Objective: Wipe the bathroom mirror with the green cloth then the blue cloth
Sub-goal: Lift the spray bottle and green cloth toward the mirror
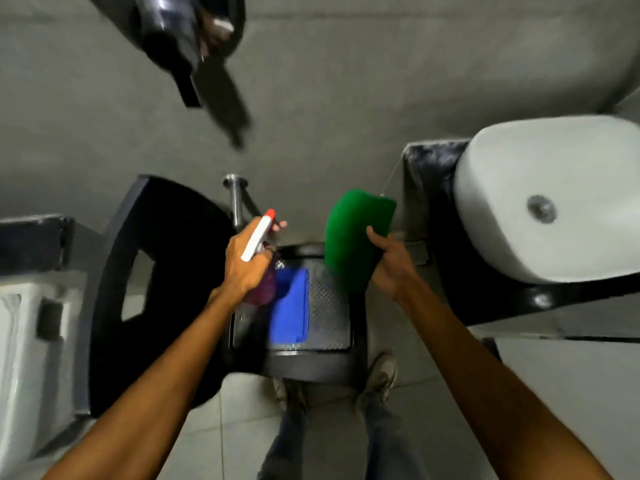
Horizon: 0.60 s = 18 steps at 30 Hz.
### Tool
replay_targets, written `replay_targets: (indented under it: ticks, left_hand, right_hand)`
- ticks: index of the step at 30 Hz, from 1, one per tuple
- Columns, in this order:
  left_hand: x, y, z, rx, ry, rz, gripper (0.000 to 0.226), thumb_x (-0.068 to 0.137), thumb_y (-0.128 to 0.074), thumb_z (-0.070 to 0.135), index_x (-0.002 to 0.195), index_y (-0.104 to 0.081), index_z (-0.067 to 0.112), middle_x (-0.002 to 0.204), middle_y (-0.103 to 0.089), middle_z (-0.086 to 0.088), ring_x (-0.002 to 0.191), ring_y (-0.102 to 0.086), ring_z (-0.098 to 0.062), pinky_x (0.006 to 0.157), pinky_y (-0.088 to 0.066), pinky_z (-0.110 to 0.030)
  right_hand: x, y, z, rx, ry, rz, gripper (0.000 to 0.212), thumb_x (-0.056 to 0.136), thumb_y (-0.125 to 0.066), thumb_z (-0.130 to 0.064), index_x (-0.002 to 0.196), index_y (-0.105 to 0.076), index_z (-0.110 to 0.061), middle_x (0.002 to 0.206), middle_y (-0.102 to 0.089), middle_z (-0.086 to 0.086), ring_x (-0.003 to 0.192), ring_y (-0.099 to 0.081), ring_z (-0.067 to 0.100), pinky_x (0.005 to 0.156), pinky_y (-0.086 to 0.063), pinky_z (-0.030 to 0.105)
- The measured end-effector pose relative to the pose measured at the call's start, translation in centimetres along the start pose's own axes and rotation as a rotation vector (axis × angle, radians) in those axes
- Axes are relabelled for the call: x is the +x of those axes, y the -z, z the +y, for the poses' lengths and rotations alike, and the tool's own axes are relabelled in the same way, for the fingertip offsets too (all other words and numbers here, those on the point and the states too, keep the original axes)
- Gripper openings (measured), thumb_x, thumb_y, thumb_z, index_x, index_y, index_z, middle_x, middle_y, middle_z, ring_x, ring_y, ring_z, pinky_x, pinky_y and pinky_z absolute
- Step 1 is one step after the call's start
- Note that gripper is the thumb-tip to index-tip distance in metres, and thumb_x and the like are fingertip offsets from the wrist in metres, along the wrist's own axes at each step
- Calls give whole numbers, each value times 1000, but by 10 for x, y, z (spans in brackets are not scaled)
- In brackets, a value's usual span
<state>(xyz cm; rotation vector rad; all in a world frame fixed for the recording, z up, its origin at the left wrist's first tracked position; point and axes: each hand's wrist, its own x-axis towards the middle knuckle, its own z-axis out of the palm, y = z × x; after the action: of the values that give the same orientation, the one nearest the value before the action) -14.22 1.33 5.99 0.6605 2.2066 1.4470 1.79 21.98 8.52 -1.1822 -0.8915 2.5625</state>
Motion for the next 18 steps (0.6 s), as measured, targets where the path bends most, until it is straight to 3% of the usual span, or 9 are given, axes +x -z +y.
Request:
replay_targets:
  ticks: [2, 4, 5, 7, 10, 12, 15, 18]
  left_hand:
    - [6, -1, 44, -119, -85, -62, 76, 65, -49, -8, 136, -58, 18, 105, -75, 29, 90, -71, -16, 81, -60, -39]
    - [10, 2, 97, -161, -157, -103, 73, 67, -49, -10, 137, -58, 9, 108, -77, 11, 72, -66, -22, 69, -61, -34]
    - [16, 6, 131, -178, -209, -120, 67, 71, -51, -12, 136, -58, -1, 110, -75, -2, 70, -65, -18, 66, -60, -34]
    - [26, 7, 191, -207, -298, -160, 58, 80, -58, -9, 138, -54, -8, 115, -69, -13, 75, -66, -6, 63, -59, -31]
    - [35, 8, 267, -308, -343, -204, 59, 86, -65, 9, 143, -53, 2, 118, -70, -19, 81, -63, -20, 69, -56, -35]
    - [42, 11, 307, -307, -418, -232, 51, 89, -64, 17, 138, -57, 4, 116, -72, -28, 71, -64, -23, 69, -56, -40]
    - [49, 19, 355, -306, -498, -279, 38, 92, -58, 29, 121, -67, 7, 98, -75, -30, 54, -67, -10, 60, -53, -35]
    - [46, 26, 388, -349, -513, -366, 28, 97, -55, 34, 119, -68, 21, 82, -72, -26, 47, -64, -28, 53, -56, -37]
  right_hand:
    - [-18, -20, -33, 47, 37, -71, 39, 100, -43, -27, 130, -59, -7, 114, -75, 9, 104, -72, 25, 101, -49, 51]
    - [-42, -36, -69, 76, 92, -133, 49, 95, -44, -38, 130, -61, -9, 129, -68, 10, 117, -67, 27, 104, -45, 52]
    - [-58, -51, -94, 84, 138, -180, 50, 93, -46, -40, 128, -64, -9, 132, -67, 11, 121, -65, 28, 105, -44, 52]
    - [-82, -73, -136, 79, 222, -242, 50, 92, -49, -42, 124, -69, -8, 129, -69, 12, 120, -65, 28, 105, -44, 51]
    - [-116, -104, -193, 58, 365, -294, 62, 90, -52, -43, 139, -56, -5, 142, -59, 16, 132, -55, 32, 112, -38, 53]
    - [-140, -122, -227, 38, 450, -324, 69, 89, -52, -44, 145, -48, -4, 149, -51, 19, 138, -48, 36, 116, -33, 54]
    - [-168, -141, -265, 12, 537, -359, 69, 90, -50, -46, 144, -48, -4, 150, -49, 21, 139, -45, 39, 119, -28, 57]
    - [-187, -151, -290, 26, 617, -374, 64, 95, -45, -46, 142, -50, -4, 149, -50, 21, 137, -48, 38, 117, -30, 58]
